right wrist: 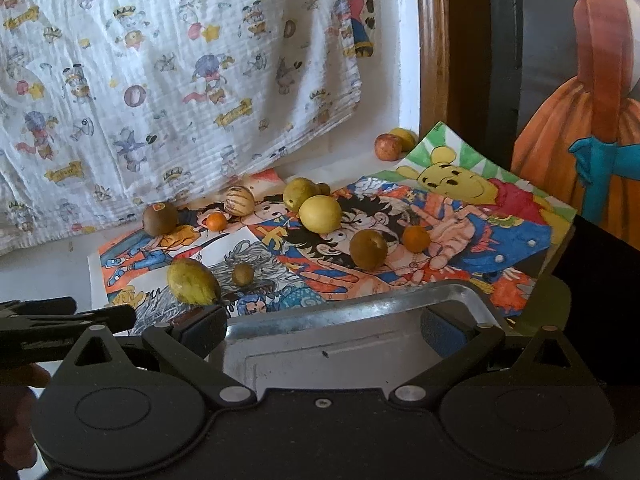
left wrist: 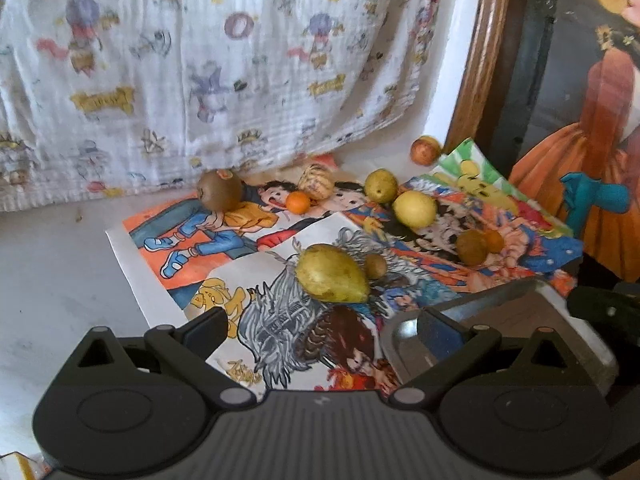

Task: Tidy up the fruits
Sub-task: 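Grasp the large green pear with the left tool while the right tool grasps the round brown fruit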

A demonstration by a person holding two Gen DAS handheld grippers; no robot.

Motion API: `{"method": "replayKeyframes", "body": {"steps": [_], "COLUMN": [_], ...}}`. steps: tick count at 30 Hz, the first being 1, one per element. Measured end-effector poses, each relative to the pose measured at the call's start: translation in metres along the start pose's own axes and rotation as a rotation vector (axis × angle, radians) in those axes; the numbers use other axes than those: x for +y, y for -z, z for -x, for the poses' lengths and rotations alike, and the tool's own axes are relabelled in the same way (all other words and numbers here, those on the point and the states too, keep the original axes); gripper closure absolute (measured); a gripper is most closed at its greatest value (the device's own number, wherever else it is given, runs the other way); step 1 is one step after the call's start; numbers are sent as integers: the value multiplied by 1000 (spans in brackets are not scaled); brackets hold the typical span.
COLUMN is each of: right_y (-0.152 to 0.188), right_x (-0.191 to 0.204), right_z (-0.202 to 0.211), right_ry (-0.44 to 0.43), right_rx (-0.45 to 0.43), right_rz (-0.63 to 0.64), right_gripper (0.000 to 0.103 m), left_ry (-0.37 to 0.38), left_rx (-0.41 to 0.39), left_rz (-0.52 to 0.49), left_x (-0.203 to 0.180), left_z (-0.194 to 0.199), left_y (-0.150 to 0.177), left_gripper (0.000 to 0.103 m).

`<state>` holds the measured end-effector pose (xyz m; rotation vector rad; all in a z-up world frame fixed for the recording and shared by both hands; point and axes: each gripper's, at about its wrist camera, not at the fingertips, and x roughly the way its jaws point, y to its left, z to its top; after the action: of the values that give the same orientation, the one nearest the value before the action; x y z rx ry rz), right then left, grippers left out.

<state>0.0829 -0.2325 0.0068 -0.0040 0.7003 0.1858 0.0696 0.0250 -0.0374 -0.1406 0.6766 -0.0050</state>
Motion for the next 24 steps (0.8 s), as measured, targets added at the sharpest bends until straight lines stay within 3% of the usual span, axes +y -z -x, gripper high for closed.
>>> {"method": "replayKeyframes", "body": {"steps": [11,24], "right_y": [-26,-44], "right_x": [-10,-13], "right_z": [-64,-111], "right_ry": [-5,-33], "right_rx": [48,86], "right_rz": [2,-13], "right_gripper": [0,0], "left_ry": [-41,-4], "left_rx": [35,57], "left_rz": [-78,-172], "left_x": [-7,-20], "left_z": [-66,-114], "left_y": [-18,-27], "left_gripper": [1,4]}}
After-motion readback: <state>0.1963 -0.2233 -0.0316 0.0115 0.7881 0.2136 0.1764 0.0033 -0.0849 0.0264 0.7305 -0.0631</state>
